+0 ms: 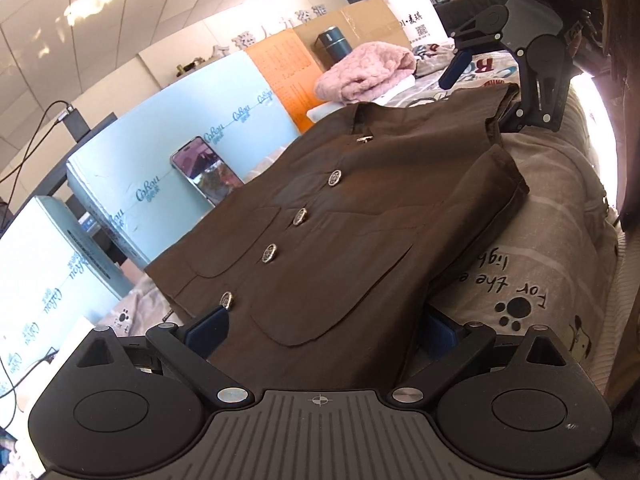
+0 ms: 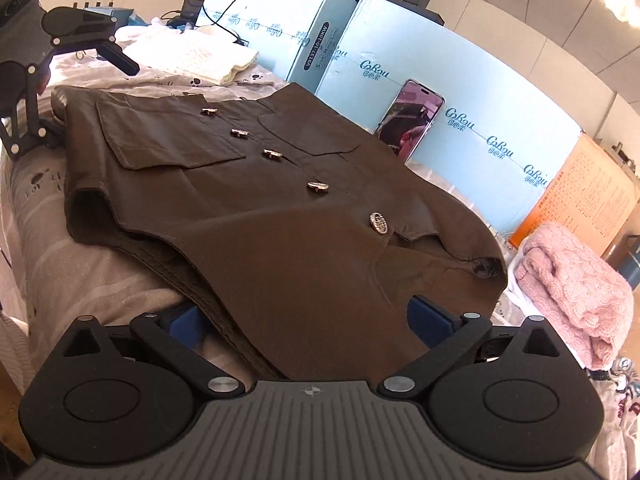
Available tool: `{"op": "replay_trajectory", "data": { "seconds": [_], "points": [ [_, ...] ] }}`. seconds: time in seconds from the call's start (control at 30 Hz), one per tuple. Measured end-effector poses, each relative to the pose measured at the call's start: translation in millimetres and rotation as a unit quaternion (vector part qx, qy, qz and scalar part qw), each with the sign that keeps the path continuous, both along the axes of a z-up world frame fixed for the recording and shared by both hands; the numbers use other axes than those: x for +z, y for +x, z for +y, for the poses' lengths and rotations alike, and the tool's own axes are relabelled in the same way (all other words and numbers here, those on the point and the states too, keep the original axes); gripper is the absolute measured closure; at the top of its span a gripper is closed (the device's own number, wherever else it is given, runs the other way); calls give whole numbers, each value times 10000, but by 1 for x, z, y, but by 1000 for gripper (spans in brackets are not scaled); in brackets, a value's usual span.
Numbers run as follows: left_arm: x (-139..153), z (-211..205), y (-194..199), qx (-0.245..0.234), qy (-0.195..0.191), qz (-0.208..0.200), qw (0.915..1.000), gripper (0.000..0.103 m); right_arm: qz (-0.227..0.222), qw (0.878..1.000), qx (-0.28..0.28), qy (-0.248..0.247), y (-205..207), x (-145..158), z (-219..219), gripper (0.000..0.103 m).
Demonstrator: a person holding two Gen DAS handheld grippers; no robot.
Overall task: Fold clothes
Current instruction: 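Raise both open grippers back above the whole coat, then grasp the coat's side edge with both grippers and lift it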
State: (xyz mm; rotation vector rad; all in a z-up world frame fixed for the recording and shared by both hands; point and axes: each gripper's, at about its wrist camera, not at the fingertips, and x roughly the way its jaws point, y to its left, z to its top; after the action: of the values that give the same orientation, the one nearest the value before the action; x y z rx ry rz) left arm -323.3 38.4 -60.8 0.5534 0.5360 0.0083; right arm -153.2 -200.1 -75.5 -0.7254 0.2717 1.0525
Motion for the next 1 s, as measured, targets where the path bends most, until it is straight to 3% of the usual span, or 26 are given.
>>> {"op": "replay_trajectory", "data": {
  "seconds": [0.07,0.1,0.13,0.17,0.2,0.23,0.33,0.53,0.7,0.83,1.0],
  "points": [
    [1,9,1,200,-156,-104,9996,6,-205,9993,-312,-31,7,-1,-7,4],
    [1,11,2,187,-227,-137,9995,14,-274,9988,-394,-38,10,-1,-10,9],
    [2,11,4,113,-291,-158,9994,35,-353,9985,-408,-65,10,-1,-13,22],
    [2,11,5,-10,-363,-145,9992,50,-426,9983,-383,-125,10,-1,-15,32],
    [3,11,7,-108,-399,-133,9991,71,-499,9979,-358,-184,10,-2,-16,53],
    [4,10,7,-179,-414,-129,9989,81,-540,9977,-330,-255,10,-2,-17,73],
    [7,9,6,-324,-476,-145,9982,90,-398,9980,-279,-391,10,-2,-19,94],
    [19,-2,-19,-441,-511,-140,9976,93,-156,9997,-34,-182,-1,14,-37,98],
    [44,-5,-33,-518,-259,-614,9964,93,-547,9983,47,192,-20,44,-53,99],
    [62,6,-13,-368,145,-1068,9935,93,-930,9946,169,424,-6,60,-43,99],
    [75,28,29,-216,351,-1369,9897,93,-1086,9904,218,829,35,73,-23,99]
  ]
}}
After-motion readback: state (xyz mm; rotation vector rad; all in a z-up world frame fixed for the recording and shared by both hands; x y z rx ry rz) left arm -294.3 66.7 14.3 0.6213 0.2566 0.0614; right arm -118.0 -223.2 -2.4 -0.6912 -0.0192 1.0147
